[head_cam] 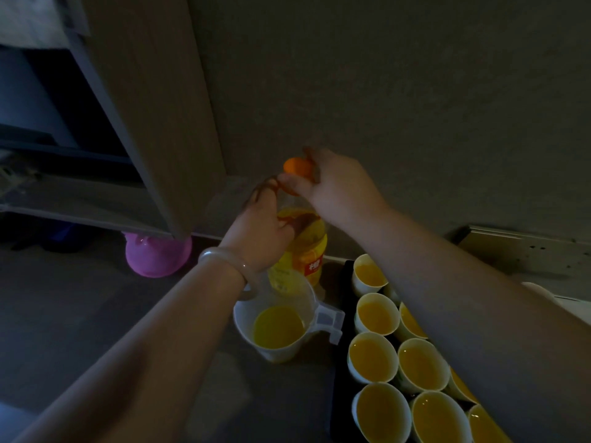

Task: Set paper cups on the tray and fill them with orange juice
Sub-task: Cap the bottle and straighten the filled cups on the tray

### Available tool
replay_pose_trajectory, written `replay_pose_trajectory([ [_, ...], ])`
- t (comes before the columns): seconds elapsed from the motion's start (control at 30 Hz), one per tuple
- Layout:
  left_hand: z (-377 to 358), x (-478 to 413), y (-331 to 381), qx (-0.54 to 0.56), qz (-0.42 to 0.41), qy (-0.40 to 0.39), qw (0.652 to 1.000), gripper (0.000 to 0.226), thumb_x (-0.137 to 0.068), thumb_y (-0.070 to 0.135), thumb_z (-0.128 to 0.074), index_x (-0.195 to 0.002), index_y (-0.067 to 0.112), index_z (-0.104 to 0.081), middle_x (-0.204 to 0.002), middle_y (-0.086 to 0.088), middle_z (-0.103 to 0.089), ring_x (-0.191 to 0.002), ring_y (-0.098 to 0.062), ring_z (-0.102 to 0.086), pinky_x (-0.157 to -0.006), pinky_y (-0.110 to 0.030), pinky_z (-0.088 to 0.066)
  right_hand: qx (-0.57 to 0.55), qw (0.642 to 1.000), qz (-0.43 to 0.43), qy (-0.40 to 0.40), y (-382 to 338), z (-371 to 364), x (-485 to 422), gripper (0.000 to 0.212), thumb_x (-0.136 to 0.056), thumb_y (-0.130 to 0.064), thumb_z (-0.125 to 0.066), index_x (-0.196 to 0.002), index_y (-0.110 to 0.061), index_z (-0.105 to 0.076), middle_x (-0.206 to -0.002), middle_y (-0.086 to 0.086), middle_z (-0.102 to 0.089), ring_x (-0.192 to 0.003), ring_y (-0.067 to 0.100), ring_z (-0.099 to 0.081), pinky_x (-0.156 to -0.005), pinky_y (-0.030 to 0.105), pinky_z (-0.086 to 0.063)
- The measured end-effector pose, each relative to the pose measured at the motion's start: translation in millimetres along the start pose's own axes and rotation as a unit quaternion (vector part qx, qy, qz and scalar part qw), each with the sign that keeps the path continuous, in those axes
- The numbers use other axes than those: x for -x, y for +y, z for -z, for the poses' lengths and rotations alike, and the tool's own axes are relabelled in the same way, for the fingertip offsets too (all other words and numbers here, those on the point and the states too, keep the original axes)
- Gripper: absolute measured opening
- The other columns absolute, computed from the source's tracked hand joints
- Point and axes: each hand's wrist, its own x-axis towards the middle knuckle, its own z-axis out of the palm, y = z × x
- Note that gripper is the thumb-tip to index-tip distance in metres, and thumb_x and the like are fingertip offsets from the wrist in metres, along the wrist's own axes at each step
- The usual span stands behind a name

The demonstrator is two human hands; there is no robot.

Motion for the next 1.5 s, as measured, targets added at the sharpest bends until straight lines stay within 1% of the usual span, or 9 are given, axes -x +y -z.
replay_pose_trajectory([
  [0.1,0,0,-7,0.019,-0.015,0.012,1.000,0.076,-0.083,0.046,-0.065,-0.145,0.025,-0.027,-0.141,0.001,-0.045,-0.121,-0.017,-0.052,-0.102,-0.040,-0.045,-0.040,0.994,-0.005,0.103,7,6,47,0.035,-0.095,-0.048,-0.048,-0.106,-0.019,-0.063,-0.086,0.000,-0.067,-0.076,0.013,-0.063,-0.060,0.023,-0.044],
  [0.17,0,6,-9,0.034,-0.035,0.026,0.998,0.077,-0.078,0.054,-0.063,-0.143,0.026,-0.031,-0.138,0.002,-0.048,-0.119,-0.014,-0.053,-0.102,-0.038,-0.044,-0.044,0.997,-0.043,0.042,16,-4,81,0.025,-0.096,-0.045,-0.047,-0.092,-0.024,-0.061,-0.074,-0.007,-0.062,-0.066,0.006,-0.058,-0.056,0.025,-0.047],
  [0.27,-3,28,-10,0.037,-0.048,0.051,0.997,0.069,-0.081,0.058,-0.059,-0.140,0.030,-0.037,-0.134,0.006,-0.049,-0.123,-0.007,-0.045,-0.102,-0.029,-0.041,-0.074,0.987,-0.098,-0.106,31,-33,114,0.026,-0.093,-0.049,-0.050,-0.092,-0.027,-0.062,-0.082,-0.006,-0.067,-0.076,0.010,-0.062,-0.067,0.034,-0.050],
  [0.43,-19,95,-12,0.022,-0.103,0.178,0.978,0.035,-0.088,0.037,-0.057,-0.122,0.031,-0.049,-0.119,0.018,-0.051,-0.114,0.004,-0.047,-0.092,-0.011,-0.041,-0.054,0.953,-0.184,-0.235,44,-55,138,0.052,-0.083,-0.060,-0.060,-0.121,-0.024,-0.060,-0.110,-0.006,-0.066,-0.103,0.012,-0.061,-0.068,0.023,-0.039],
  [0.67,-31,156,-30,0.003,-0.078,0.209,0.975,0.036,-0.085,0.038,-0.051,-0.117,0.021,-0.054,-0.113,0.014,-0.053,-0.109,-0.007,-0.051,-0.091,-0.007,-0.037,-0.068,0.954,-0.194,-0.219,41,-52,156,0.046,-0.084,-0.058,-0.061,-0.068,-0.016,-0.053,-0.059,-0.003,-0.047,-0.055,0.009,-0.045,-0.051,0.024,-0.033],
  [0.83,-34,162,-34,0.020,-0.055,0.248,0.967,0.035,-0.083,0.041,-0.050,-0.117,0.037,-0.045,-0.117,0.039,-0.040,-0.111,0.007,-0.041,-0.092,-0.007,-0.034,-0.063,0.958,-0.187,-0.208,25,-60,170,0.046,-0.084,-0.062,-0.056,-0.066,-0.021,-0.048,-0.061,-0.005,-0.049,-0.057,0.006,-0.045,-0.050,0.021,-0.030],
  [1.03,-45,169,-40,0.032,0.014,0.236,0.971,0.059,-0.077,0.051,-0.048,-0.130,0.027,-0.039,-0.117,0.026,-0.032,-0.117,-0.002,-0.036,-0.091,-0.024,-0.034,-0.123,0.961,-0.156,-0.192,16,-71,181,0.046,-0.082,-0.059,-0.061,-0.061,-0.022,-0.045,-0.058,-0.004,-0.047,-0.053,0.005,-0.044,-0.049,0.019,-0.030],
  [1.3,-42,171,-44,0.026,0.057,0.201,0.978,0.080,-0.074,0.056,-0.047,-0.139,0.010,-0.036,-0.131,0.011,-0.031,-0.121,0.002,-0.027,-0.097,-0.028,-0.031,-0.168,0.961,-0.152,-0.158,11,-85,188,0.044,-0.084,-0.056,-0.061,-0.062,-0.021,-0.045,-0.059,-0.003,-0.046,-0.057,0.008,-0.044,-0.054,0.028,-0.032],
  [1.5,-42,167,-43,0.038,0.077,0.162,0.983,0.067,-0.086,0.020,-0.065,-0.144,0.014,-0.030,-0.142,0.001,-0.034,-0.113,0.008,-0.026,-0.088,-0.017,-0.031,-0.213,0.943,-0.175,-0.186,-1,-88,186,0.027,-0.088,-0.039,-0.059,-0.077,-0.015,-0.065,-0.065,-0.004,-0.058,-0.062,0.004,-0.053,-0.050,0.012,-0.034],
])
